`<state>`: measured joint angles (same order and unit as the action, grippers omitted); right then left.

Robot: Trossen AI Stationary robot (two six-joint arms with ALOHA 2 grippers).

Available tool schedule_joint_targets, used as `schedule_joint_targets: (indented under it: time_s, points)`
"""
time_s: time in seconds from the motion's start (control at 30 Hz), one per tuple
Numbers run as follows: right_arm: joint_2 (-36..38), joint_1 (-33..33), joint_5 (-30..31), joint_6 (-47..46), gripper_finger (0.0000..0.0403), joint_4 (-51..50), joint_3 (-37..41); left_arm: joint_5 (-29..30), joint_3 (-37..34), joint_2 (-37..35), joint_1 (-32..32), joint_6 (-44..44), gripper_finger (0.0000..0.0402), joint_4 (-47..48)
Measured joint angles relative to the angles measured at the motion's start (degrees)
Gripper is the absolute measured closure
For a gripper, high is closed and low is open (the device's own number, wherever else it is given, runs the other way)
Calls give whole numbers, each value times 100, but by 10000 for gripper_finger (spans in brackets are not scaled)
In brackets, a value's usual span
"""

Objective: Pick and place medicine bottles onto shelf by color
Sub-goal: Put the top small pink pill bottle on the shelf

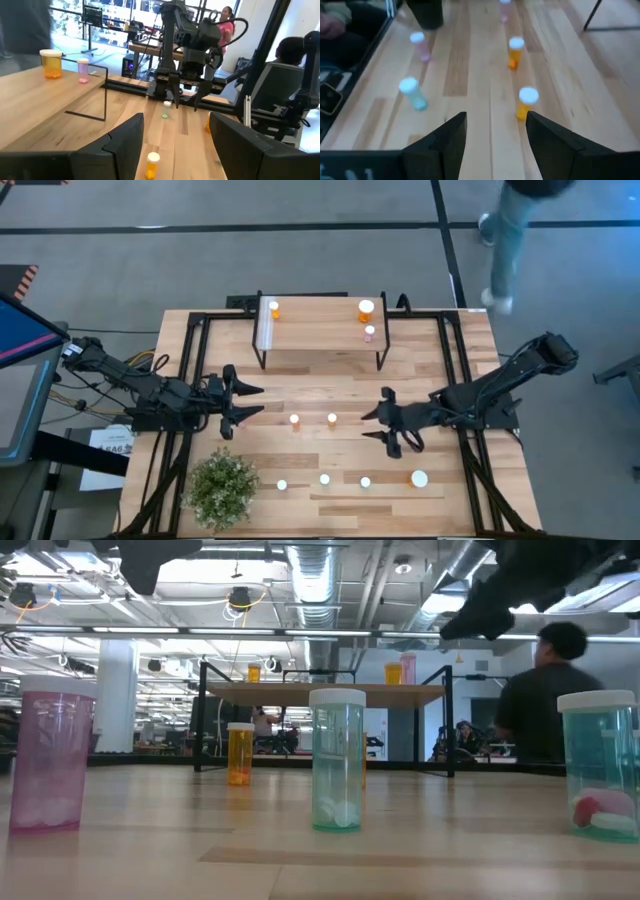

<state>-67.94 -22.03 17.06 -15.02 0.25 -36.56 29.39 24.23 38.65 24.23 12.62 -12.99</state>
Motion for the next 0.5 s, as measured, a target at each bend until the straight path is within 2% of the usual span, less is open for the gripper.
schedule_joint_targets:
  time_s: [0.27, 0.5]
  points:
    - [-231, 181, -35, 359, 178, 941, 79, -3, 0, 0, 0, -65, 187, 115]
    - [-532, 228, -41, 495, 178, 1291, 88, -2, 0, 0, 0, -367, 187, 105]
